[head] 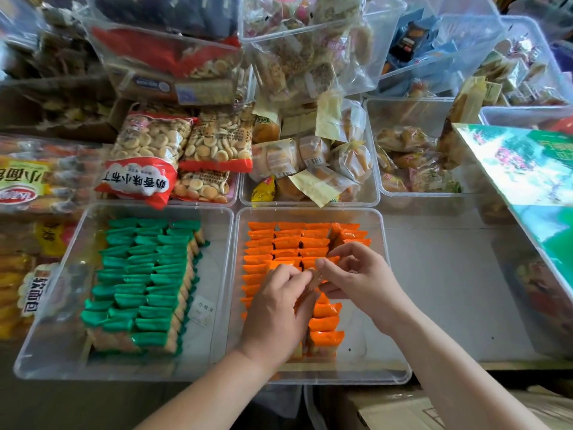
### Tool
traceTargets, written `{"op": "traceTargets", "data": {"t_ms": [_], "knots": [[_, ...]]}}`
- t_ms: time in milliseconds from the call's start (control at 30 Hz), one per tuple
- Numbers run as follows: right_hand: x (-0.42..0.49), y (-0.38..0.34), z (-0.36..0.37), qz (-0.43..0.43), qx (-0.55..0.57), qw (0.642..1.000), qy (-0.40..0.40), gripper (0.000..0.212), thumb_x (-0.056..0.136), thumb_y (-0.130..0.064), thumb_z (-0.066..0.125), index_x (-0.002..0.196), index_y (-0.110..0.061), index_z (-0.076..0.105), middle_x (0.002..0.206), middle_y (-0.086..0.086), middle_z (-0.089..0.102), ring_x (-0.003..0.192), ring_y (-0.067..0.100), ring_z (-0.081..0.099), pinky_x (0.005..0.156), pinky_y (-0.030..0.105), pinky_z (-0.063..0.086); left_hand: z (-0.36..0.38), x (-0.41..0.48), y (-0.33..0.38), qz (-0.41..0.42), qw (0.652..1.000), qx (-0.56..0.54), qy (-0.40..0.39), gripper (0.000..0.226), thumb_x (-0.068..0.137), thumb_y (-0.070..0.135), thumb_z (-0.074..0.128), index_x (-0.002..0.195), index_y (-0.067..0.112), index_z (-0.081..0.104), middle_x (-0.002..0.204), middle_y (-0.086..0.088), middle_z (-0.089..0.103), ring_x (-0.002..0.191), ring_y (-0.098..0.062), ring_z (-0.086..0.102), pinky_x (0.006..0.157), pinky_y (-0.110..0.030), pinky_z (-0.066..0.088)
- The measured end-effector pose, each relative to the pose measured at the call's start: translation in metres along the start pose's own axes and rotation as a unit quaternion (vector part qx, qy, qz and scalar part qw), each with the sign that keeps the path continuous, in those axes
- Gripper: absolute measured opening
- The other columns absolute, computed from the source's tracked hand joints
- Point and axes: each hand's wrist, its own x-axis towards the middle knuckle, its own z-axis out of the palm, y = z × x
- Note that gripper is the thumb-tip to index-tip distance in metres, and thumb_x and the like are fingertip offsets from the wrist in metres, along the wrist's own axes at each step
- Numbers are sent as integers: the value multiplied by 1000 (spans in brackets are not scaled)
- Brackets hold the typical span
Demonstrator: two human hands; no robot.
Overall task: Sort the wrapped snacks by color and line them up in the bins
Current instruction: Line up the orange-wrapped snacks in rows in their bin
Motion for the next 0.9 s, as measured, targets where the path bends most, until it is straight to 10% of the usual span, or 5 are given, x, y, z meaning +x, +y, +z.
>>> {"op": "traceTargets", "data": {"t_ms": [167,300,500,700,900], "knots": [[-3,3,-4,6,7,999,34,18,89,-13,81,100,-18,68,88,10,72,88,34,76,79,51,65,-8,-4,-3,-79,995,-61,-11,33,103,45,60,129,25,68,114,17,60,108,-4,61,87,-18,50],[-5,7,-18,-15,11,998,66,26,92,-14,76,112,-29,70,99,8,72,95,28,73,85,50,64,-15,11,-28,-227,965,102,-81,56,94,54,67,136,21,48,127,8,46,120,-14,48,93,-26,42],[-11,11,-26,-21,33,996,83,23,93,-12,74,107,-30,77,100,1,77,99,21,75,89,45,63,-4,22,-27,-236,947,168,-140,69,86,52,76,137,25,39,129,3,51,114,-22,54,91,-39,53],[-14,11,-38,-40,19,993,110,19,92,-14,75,104,-29,77,96,1,77,94,23,76,85,42,65,-19,19,0,-246,964,-76,-63,30,80,42,86,95,33,62,85,11,68,76,-5,65,64,-24,53],[-21,8,-44,-30,13,991,128,41,91,-11,67,127,-31,70,101,-4,76,97,15,75,89,41,63,-22,17,17,-296,917,-252,-85,49,76,29,94,114,34,65,98,14,77,88,-3,74,81,-36,65]]}}
